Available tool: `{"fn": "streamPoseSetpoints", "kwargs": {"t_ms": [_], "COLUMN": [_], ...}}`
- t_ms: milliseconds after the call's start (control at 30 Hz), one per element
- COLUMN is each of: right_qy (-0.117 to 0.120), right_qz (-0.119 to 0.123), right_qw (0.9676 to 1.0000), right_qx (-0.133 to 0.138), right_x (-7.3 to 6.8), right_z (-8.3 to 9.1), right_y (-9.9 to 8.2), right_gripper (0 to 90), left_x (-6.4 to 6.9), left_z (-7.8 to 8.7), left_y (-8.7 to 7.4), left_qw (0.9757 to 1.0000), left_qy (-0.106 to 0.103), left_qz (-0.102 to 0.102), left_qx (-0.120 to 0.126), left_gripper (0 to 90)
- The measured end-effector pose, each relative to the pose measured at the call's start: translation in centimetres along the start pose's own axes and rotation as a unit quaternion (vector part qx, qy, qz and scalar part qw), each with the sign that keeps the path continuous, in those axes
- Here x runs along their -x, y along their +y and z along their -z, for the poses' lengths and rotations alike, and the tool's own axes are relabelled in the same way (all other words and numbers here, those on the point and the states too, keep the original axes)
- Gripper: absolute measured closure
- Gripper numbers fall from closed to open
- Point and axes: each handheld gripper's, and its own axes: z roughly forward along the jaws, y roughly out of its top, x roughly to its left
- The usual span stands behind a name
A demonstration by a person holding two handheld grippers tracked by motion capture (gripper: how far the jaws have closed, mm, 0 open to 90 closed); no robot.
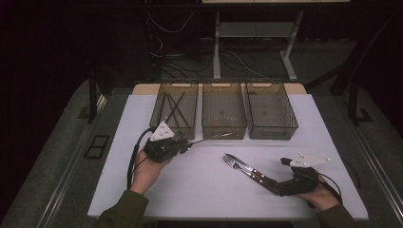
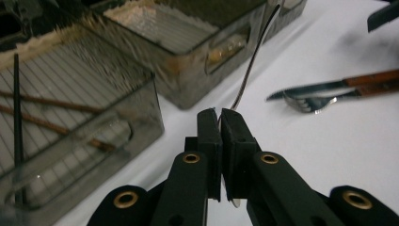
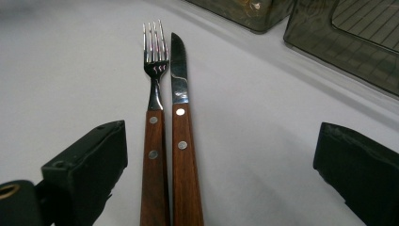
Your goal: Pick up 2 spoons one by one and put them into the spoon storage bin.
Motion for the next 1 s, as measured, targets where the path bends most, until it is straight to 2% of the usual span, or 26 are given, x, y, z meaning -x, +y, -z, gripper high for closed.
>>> {"fn": "streamPoseSetpoints", "kwargs": {"t_ms": [300, 600, 667, 700, 767, 867, 933, 967, 1000], "right_qy": [-0.001, -0.002, -0.002, -0.003, -0.003, -0.002, -0.002, -0.001, -0.001], "right_qz": [0.001, 0.001, 0.001, 0.0, 0.001, -0.001, 0.0, 0.0, 0.0], "right_qw": [1.0, 1.0, 1.0, 0.9999, 0.9999, 0.9999, 0.9999, 0.9999, 0.9999], "right_qx": [0.004, 0.008, 0.01, 0.01, 0.013, 0.015, 0.015, 0.015, 0.015], "right_x": [0.0, 0.0, 0.0, 0.0, 0.0, 0.0, 0.0, 0.0, 0.0], "right_z": [0.2, 0.4, 0.5, 0.5, 0.6, 0.7, 0.7, 0.7, 0.7], "right_y": [0.1, 0.1, 0.1, 0.1, 0.1, 0.1, 0.1, 0.1, 0.1], "right_gripper": [3.5, 3.5, 3.5, 3.5, 3.5, 3.5, 3.5, 3.5, 3.5], "left_x": [-0.6, -1.4, -1.6, -1.6, -1.8, -2.3, -2.4, -2.5, -2.6], "left_z": [-1.4, -3.5, -4.0, -4.4, -5.0, -5.7, -6.2, -6.3, -6.6], "left_y": [2.6, 5.7, 6.3, 6.5, 7.0, 7.8, 8.2, 8.4, 8.6], "left_qw": [0.9996, 0.9987, 0.9985, 0.998, 0.9974, 0.9968, 0.9956, 0.9954, 0.995], "left_qy": [0.015, 0.045, 0.053, 0.057, 0.065, 0.077, 0.087, 0.091, 0.095], "left_qz": [0.013, 0.015, 0.013, 0.022, 0.027, 0.021, 0.033, 0.028, 0.031], "left_qx": [0.021, 0.017, 0.008, 0.015, 0.015, 0.007, 0.014, 0.005, 0.007], "left_gripper": [86.6, 86.6, 86.6, 86.6, 86.6, 86.6, 86.6, 86.6, 86.6]}}
